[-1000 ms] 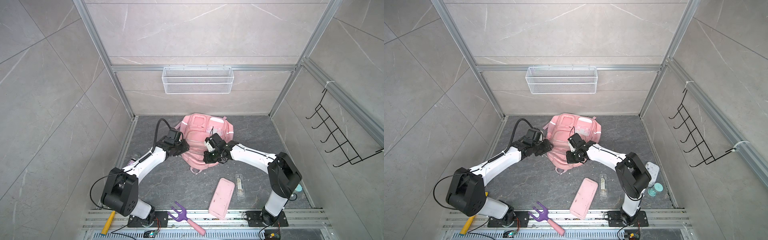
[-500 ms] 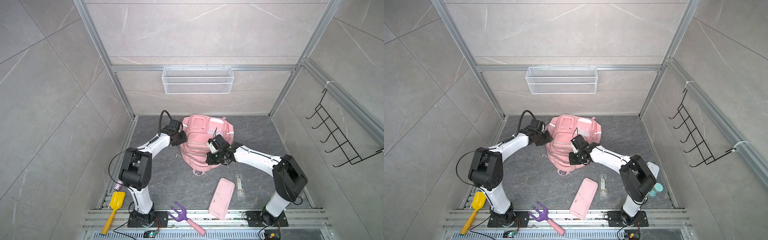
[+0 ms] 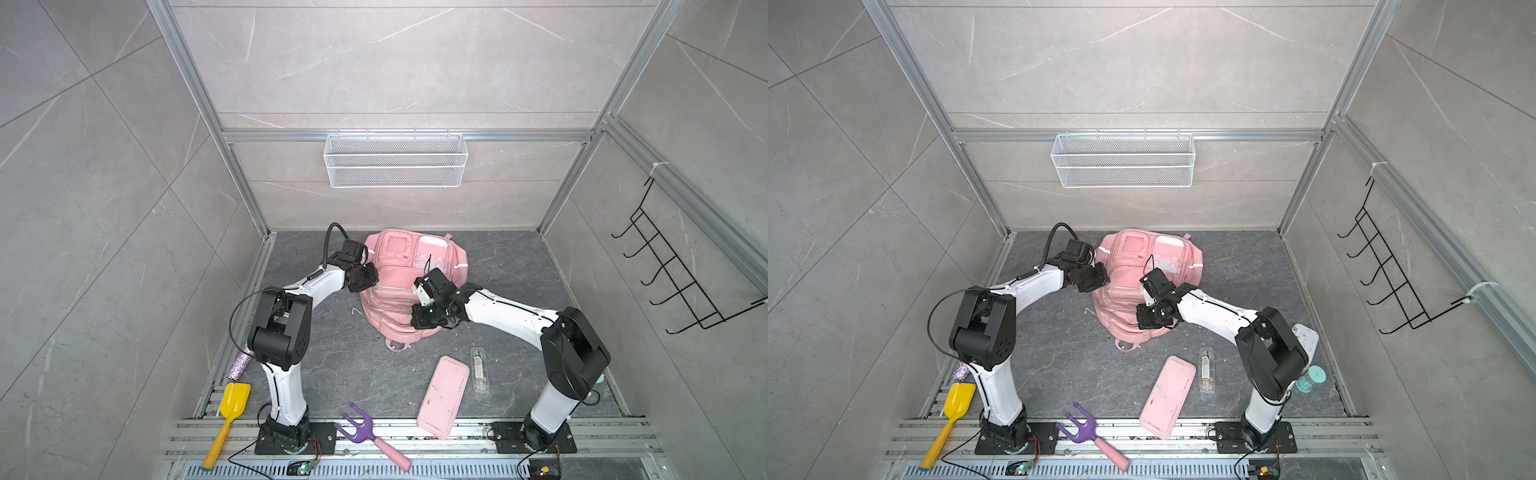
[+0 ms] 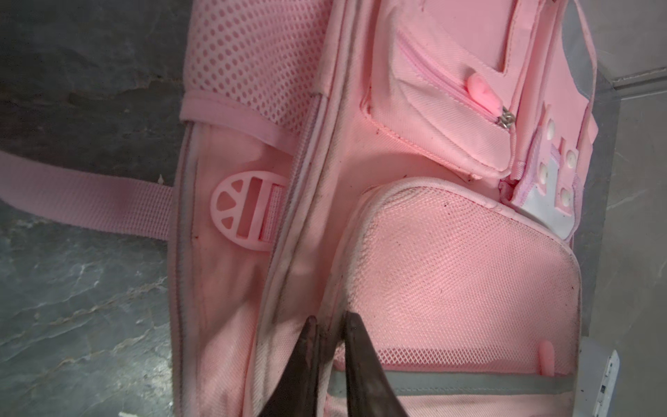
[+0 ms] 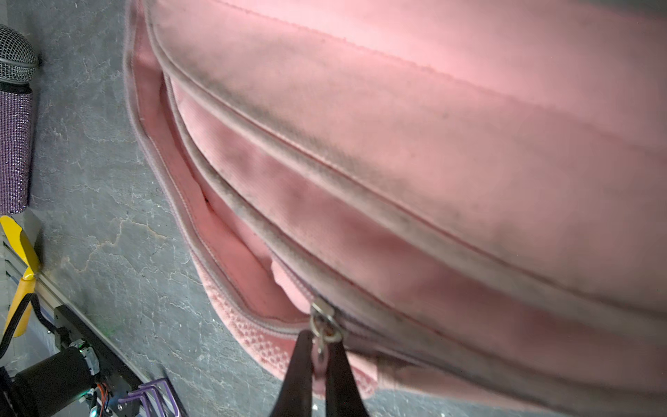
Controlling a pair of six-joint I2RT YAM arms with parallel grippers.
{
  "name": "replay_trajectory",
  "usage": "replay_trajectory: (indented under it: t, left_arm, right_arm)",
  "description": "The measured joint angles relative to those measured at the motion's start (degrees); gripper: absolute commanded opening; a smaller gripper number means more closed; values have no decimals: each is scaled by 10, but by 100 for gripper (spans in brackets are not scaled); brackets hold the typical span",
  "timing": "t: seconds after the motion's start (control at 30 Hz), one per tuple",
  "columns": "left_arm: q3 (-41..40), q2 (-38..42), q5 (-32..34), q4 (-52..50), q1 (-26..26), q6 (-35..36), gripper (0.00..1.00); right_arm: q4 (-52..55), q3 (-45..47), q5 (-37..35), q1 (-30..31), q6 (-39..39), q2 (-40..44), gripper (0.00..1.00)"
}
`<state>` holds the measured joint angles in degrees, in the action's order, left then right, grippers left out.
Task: Pack books, pencil case, and school supplies into a backpack
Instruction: Unzip the student bag at the center of the table.
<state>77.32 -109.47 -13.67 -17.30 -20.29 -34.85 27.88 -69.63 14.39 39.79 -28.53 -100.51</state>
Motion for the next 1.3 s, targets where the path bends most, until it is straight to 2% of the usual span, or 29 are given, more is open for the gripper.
replay_trajectory:
  t: [0.13,0.23,0.6,0.87,1.0,1.17,1.3]
  left_arm:
    - [-14,0,-12,19,2,-7,13]
    - [-19,0,-17,28,5,-12,0]
    - [-40,0,-49,78,12,-68,0]
    - [-40,2,-52,103,11,-87,0]
    - [-42,7,-52,100,14,-88,0]
    - [-46,21,-54,81,32,-70,32]
    - [-14,20,-60,34,47,-45,42]
  right_arm:
    - [14,-26,0,8,0,-18,0]
    - [22,-42,0,11,0,-27,0]
    - [50,-136,-9,49,0,-99,0]
    - [83,-281,-8,92,-6,-205,0]
    - [88,-294,-7,100,-11,-213,0]
    - [88,-292,-7,99,-4,-213,0]
    - [71,-260,-9,98,-2,-199,0]
